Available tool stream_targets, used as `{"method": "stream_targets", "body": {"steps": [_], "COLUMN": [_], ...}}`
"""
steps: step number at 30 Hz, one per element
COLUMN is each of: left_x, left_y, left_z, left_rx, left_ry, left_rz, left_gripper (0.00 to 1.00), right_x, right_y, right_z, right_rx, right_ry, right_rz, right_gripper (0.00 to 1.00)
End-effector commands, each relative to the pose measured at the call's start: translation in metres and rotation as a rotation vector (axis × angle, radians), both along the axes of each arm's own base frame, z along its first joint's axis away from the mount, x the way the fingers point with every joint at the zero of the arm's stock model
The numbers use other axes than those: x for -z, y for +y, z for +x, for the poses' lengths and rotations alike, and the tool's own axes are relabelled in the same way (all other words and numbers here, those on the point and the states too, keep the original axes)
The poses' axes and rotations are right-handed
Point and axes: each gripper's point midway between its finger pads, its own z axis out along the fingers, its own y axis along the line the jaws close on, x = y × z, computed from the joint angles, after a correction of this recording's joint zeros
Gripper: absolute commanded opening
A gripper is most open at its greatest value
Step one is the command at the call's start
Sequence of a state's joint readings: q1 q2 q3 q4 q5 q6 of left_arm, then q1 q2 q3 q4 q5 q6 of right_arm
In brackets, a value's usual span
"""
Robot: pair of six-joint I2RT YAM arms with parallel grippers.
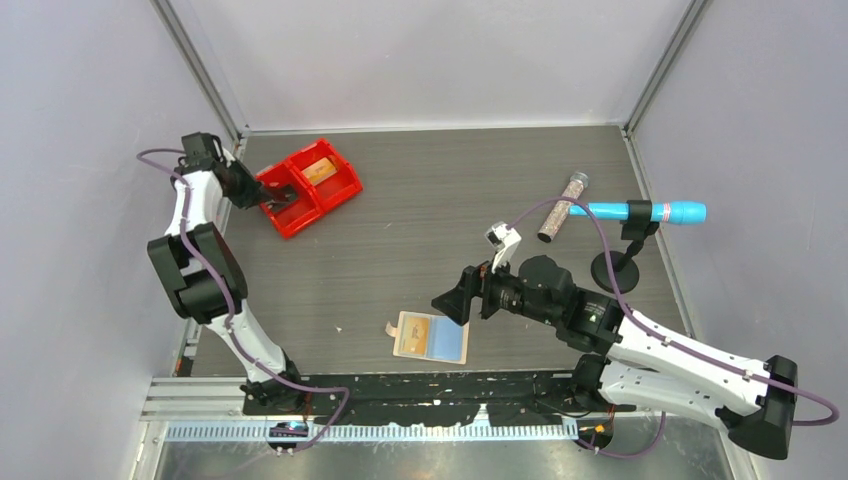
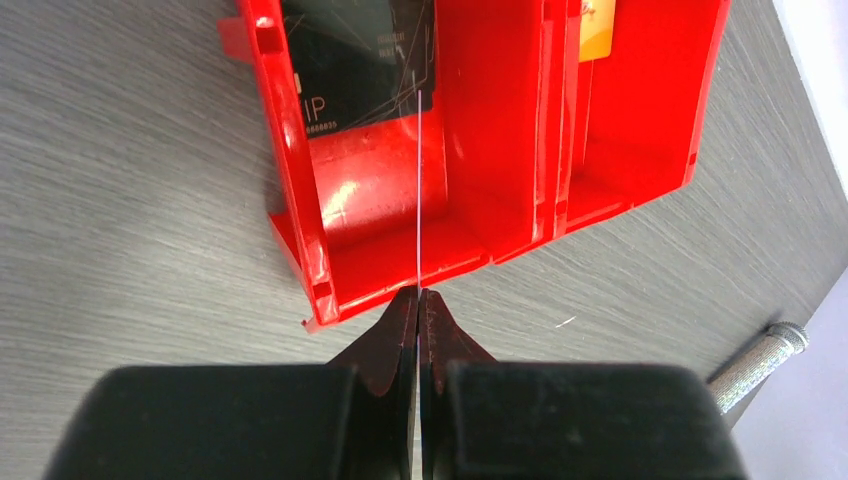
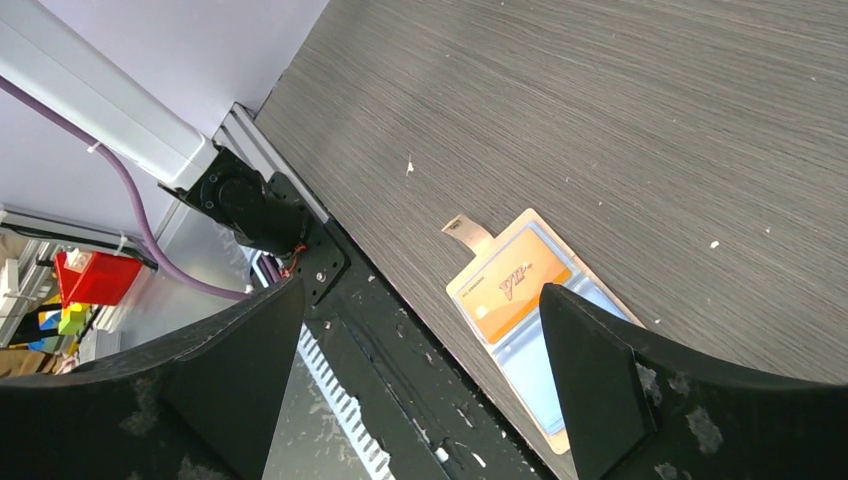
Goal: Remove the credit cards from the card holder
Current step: Place the credit card in the storage box.
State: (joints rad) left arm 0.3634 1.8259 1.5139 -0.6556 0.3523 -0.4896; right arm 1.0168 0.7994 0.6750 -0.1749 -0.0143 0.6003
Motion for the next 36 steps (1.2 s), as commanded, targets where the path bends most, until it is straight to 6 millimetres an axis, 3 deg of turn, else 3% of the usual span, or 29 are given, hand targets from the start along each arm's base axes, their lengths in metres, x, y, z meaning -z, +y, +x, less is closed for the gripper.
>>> {"method": "stream_targets", "body": {"steps": [1, 15, 28, 36], "left_x": [-0.021, 0.007, 0.019, 0.022], "left_y": [0.015, 0.023, 0.025, 0.027], "left_z": [0.026, 0.052, 0.07, 0.071], "left_rx": [-0.024, -0.018, -0.02, -0.012], "left_ry": [-0.077, -0.052, -0.069, -0.061], "left_rz": [0.034, 0.014, -0.006, 0.002], "left_gripper": [0.0, 0.0, 0.02, 0.12], "right_x": [-0.023, -0.042, -0.04, -0.038], "right_y": [0.005, 0.01, 0.006, 0.01], "right_z": [0.005, 0.011, 0.021, 0.024], "right_rx": [-0.004, 0.007, 0.06, 0.057], "right_ry": [-0.039, -0.063, -0.074, -0.069], "right_rz": [0.029, 0.044, 0.018, 0.007], "right_gripper": [0.95, 0.95, 0.95, 0.95]}}
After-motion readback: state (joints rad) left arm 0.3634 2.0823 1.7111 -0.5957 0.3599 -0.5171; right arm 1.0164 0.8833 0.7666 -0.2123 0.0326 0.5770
